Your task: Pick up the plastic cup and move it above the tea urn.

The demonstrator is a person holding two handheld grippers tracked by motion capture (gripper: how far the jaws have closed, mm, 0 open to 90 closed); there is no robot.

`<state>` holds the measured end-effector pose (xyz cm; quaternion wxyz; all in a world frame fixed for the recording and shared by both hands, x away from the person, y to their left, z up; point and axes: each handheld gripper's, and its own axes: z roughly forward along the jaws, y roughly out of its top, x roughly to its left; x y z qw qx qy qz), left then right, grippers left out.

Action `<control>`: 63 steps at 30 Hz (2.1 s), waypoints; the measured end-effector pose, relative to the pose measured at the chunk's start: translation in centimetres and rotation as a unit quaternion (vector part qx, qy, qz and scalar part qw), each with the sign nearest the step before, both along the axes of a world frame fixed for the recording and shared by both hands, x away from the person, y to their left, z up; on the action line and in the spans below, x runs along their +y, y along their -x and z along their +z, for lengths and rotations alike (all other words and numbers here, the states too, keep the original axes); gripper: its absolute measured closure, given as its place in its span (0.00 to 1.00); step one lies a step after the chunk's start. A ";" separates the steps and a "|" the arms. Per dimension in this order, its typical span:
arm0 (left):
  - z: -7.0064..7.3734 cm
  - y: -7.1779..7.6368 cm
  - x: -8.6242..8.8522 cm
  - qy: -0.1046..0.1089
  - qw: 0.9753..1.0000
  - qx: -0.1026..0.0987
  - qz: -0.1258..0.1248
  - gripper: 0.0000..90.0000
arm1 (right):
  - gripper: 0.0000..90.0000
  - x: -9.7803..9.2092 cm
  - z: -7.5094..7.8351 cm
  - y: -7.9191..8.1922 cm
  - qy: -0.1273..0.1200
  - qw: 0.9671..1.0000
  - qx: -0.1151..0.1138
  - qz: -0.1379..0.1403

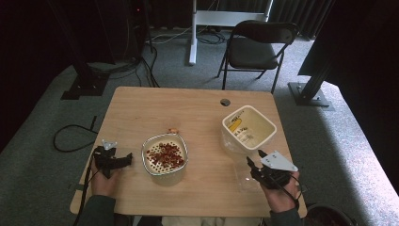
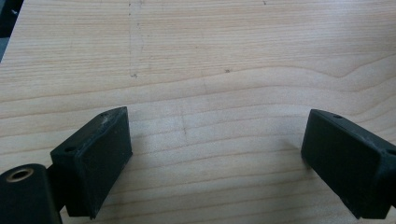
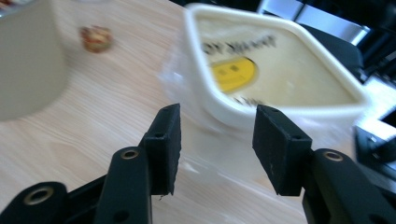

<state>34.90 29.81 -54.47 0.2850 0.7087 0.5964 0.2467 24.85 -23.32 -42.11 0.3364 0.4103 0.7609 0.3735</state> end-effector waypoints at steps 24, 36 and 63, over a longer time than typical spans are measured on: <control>0.0 0.0 0.0 0.000 1.000 0.000 0.000 0.10 | 0.68 -10.4 -7.3 -0.9 -0.041 0.981 0.133 -0.133; 0.0 0.0 0.0 0.000 1.000 0.000 0.000 0.10 | 0.95 -10.7 -6.9 -1.3 -0.088 0.980 0.143 -0.108; 0.0 0.0 0.0 0.000 1.000 0.000 0.000 0.10 | 0.97 -12.3 1.0 0.9 -0.074 0.989 0.059 -0.113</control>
